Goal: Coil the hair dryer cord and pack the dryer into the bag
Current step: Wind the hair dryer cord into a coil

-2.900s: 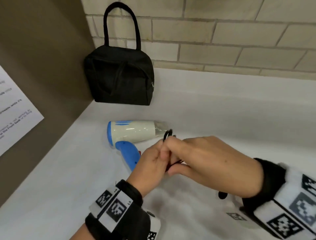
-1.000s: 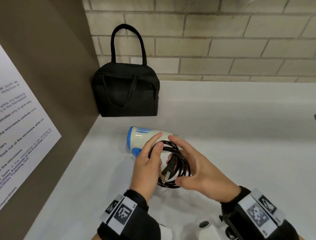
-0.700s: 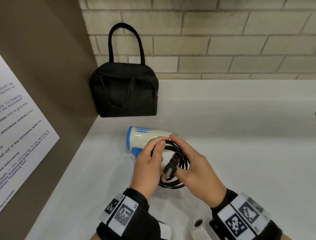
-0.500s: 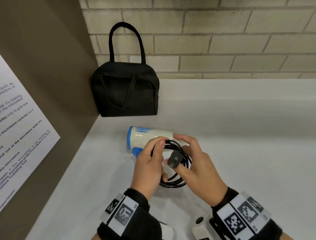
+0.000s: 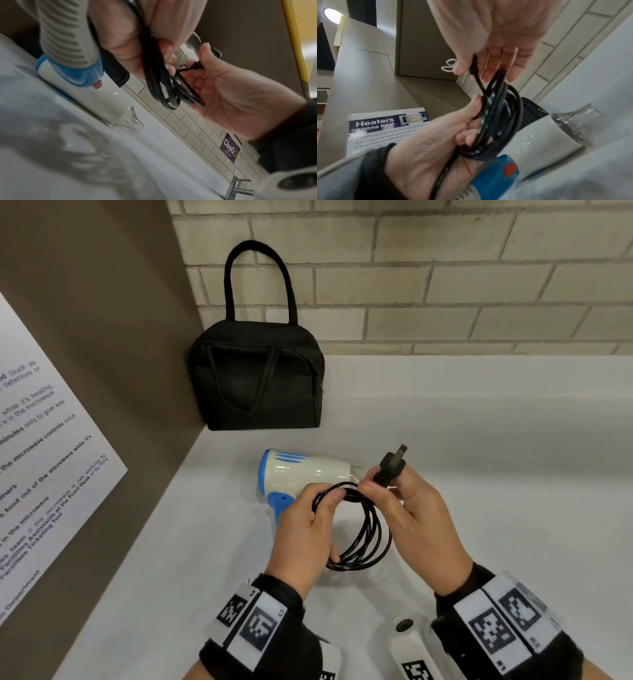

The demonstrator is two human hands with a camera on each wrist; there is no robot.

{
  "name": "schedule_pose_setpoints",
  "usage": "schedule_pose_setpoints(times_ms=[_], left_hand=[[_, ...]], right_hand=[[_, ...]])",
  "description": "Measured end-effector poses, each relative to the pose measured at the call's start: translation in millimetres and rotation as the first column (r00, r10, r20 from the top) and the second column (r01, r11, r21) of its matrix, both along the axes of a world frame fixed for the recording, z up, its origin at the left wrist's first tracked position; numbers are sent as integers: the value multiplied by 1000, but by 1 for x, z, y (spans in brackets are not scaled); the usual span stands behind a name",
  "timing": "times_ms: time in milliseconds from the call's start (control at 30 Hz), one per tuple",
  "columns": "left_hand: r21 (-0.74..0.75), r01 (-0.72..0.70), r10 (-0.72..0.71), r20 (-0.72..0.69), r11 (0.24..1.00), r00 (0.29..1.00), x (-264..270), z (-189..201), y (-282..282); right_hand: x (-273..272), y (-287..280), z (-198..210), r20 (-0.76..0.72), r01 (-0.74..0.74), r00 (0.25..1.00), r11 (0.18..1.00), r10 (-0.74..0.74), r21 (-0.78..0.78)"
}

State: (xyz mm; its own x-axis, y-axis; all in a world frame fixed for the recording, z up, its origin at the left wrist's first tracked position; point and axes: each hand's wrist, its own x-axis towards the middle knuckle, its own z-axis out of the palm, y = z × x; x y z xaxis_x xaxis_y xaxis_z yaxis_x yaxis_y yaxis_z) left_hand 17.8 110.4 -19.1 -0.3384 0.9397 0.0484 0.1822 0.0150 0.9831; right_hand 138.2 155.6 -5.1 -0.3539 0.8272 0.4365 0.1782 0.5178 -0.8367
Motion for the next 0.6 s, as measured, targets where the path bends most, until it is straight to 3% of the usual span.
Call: schedule_pose_setpoints(times_ms=[200,333,500,600], left_hand=[[78,-15,21,-80,997,997,5,1,0],[55,-10,11,-32,998,999,4,1,0],[11,128,-128,119,992,985,10,2,-3],[-48,256,-238,239,966,941,14,3,-6]], right_hand=[[2,-10,11,59,-23,998,992,16,128],[8,-16,20,21,-59,998,991,57,116],[4,4,36,-231,-42,973,989,8,-144],[-4,29,44,-8,-121,992,922,127,-369]])
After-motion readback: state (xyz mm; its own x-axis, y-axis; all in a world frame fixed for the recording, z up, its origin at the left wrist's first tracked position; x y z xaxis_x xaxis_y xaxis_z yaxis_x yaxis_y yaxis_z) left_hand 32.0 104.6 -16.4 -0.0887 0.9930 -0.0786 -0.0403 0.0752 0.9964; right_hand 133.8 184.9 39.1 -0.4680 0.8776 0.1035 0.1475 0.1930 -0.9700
